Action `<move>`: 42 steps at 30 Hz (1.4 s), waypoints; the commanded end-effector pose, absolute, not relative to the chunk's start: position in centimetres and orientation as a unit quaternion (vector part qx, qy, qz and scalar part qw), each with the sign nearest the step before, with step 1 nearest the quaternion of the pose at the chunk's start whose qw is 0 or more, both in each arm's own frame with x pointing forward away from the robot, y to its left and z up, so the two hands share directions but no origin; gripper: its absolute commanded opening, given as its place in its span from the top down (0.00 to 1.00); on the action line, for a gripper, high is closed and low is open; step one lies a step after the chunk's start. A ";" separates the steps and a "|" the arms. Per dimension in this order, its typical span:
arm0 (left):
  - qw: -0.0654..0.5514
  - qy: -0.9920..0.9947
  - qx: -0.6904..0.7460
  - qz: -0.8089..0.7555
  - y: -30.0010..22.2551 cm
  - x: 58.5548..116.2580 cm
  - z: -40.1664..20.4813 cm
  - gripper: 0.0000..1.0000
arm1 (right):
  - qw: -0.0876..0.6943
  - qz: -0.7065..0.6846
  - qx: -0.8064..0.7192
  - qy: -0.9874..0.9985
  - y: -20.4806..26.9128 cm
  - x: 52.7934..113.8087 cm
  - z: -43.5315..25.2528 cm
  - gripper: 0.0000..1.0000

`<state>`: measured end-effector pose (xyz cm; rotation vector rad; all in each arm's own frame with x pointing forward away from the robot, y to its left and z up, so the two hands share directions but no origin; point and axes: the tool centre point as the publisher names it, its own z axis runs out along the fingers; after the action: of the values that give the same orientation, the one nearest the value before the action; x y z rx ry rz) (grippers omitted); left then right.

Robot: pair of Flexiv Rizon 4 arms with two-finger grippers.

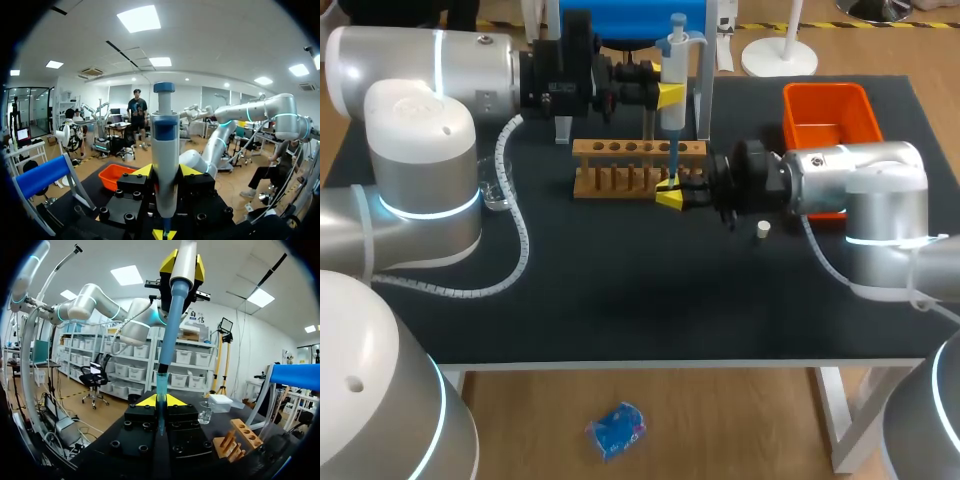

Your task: Invert the test tube, pick up the pipette, mount the tip to pipette, aspirate from beaker and dispense into the tube, eject the tip, return the pipette, and cap with the stopper.

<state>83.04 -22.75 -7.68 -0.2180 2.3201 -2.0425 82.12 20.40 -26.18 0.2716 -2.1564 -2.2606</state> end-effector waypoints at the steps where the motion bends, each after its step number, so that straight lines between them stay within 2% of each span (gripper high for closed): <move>1: 0.021 0.750 -0.071 -0.658 -22.8 83.1 -7.8 1.00 | 0.007 -0.721 0.083 -0.688 20.3 82.2 -25.9 1.00; 16: 0.021 0.750 -0.071 -0.658 -22.8 83.1 -7.8 1.00 | 0.026 -0.727 0.054 -0.684 20.5 81.8 -25.7 1.00; 42: 0.021 0.750 -0.071 -0.658 -22.8 83.1 -7.8 1.00 | 0.004 -0.716 0.065 -0.695 20.7 82.2 -24.7 1.00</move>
<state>83.09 -22.78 -7.28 -0.2179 2.3178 -2.0439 82.25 20.73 -25.41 0.2055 -2.1761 -2.2438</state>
